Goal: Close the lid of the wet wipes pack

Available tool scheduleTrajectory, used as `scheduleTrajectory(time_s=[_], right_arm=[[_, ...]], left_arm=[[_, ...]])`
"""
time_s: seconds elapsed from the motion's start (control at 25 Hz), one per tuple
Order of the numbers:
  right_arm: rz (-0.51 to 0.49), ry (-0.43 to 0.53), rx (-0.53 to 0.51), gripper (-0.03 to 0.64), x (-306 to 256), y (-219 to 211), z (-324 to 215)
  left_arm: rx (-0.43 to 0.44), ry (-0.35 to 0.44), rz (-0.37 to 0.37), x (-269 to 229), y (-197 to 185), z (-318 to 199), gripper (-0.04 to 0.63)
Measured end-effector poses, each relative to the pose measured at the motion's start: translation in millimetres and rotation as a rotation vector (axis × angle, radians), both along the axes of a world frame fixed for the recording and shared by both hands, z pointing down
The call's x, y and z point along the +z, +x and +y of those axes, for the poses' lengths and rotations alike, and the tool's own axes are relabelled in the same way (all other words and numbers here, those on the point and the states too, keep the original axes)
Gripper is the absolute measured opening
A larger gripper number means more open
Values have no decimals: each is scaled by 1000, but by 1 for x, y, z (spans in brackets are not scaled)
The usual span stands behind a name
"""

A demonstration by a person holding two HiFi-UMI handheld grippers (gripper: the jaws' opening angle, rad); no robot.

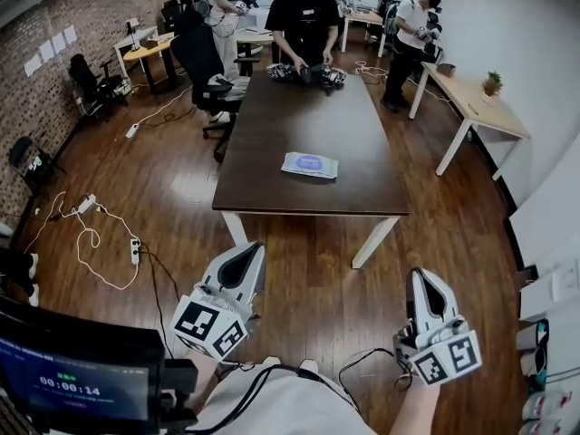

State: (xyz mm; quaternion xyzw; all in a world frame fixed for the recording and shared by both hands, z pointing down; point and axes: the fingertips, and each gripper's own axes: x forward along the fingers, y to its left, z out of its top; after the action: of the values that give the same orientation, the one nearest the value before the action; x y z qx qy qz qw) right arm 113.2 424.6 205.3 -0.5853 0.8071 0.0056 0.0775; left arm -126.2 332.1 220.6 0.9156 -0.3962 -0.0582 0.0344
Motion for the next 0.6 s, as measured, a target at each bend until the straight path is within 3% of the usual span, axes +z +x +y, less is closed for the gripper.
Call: scheduleTrajectory(time_s=[0.24, 0.48, 0.6], right_arm=[[3, -7, 12, 6, -4, 14, -5], [15, -17, 18, 6, -13, 2, -20], [10, -14, 14, 6, -5, 24, -9]], left_arm=[[5, 12, 10, -7, 15, -6, -3], [2, 4, 1, -19, 0, -20, -3], [4, 19, 3, -8, 21, -8, -3]])
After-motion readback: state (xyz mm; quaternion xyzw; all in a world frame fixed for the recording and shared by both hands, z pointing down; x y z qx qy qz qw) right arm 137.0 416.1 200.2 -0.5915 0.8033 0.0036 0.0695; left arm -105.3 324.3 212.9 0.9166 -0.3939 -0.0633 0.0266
